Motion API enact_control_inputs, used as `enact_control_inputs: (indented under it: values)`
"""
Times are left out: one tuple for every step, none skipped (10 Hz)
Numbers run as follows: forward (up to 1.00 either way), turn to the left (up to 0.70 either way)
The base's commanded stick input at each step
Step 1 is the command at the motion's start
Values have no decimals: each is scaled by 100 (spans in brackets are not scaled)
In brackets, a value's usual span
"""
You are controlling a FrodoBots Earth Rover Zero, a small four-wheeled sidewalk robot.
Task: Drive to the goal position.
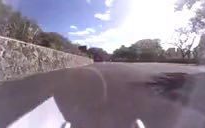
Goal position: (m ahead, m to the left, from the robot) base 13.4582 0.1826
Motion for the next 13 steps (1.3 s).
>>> enact_control_inputs:
  values:
    - [70, 0]
    - [70, 0]
    - [70, 0]
    - [70, 0]
    - [70, 0]
    - [70, 0]
    - [70, 0]
    - [70, 0]
    - [70, 0]
    - [70, -30]
    - [70, -35]
    - [70, -35]
    - [70, -35]
